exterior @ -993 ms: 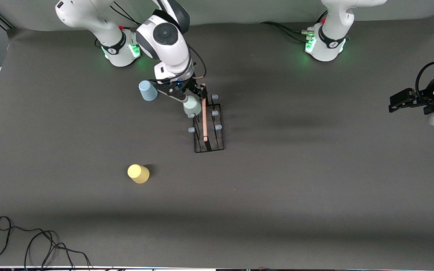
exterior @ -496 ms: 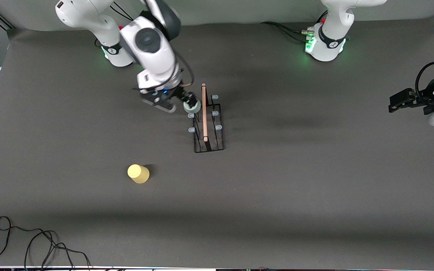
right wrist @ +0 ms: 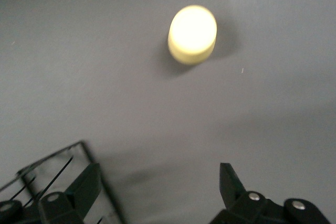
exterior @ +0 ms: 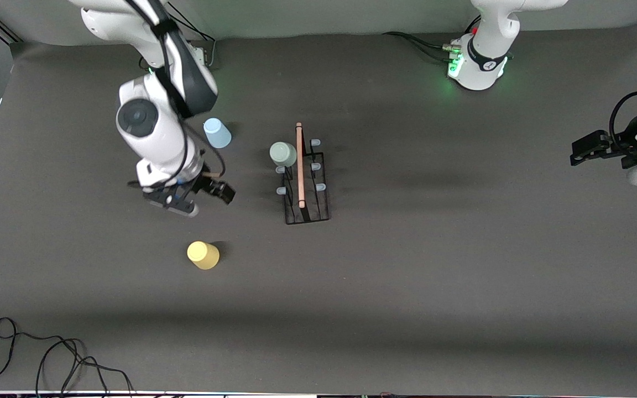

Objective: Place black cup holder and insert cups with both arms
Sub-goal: 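Grasp the yellow cup with the right gripper and lift it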

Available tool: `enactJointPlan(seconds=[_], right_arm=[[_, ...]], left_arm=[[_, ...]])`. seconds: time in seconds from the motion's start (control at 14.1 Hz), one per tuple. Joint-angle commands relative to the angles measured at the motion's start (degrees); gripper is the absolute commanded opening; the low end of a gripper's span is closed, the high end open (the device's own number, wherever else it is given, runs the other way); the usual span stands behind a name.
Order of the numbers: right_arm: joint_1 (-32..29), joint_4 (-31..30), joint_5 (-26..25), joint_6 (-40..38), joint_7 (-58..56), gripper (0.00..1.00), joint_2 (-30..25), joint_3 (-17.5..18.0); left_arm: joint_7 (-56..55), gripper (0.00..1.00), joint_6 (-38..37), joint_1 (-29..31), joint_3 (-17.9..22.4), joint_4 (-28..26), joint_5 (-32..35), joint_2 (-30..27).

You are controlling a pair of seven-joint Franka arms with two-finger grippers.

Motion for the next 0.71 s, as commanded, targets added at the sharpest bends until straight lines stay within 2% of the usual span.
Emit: enactJointPlan(seconds=[0.0,0.35,0.64], right_arm=[[-3.83,2.48,3.99,6.02,-7.84,1.00,8.00,-0.12],[-6.12,7.57,14.62,11.92,-16.11,1.00,18.20,-0.13],[-7.88,9.68,15.96,13.25,-18.32,1.00,21.28,-0.12]], left_arm=[[-0.51,1.00,0.11,-0.63,0.44,-0.38,0.22,-0.35],[-0.51,1.00,-0.07,-0.54,0.44,-0.20,-0.04,-0.88],[-0.51,1.00,0.98,-2.12,0.35,-0.38,0.13,-0.44]])
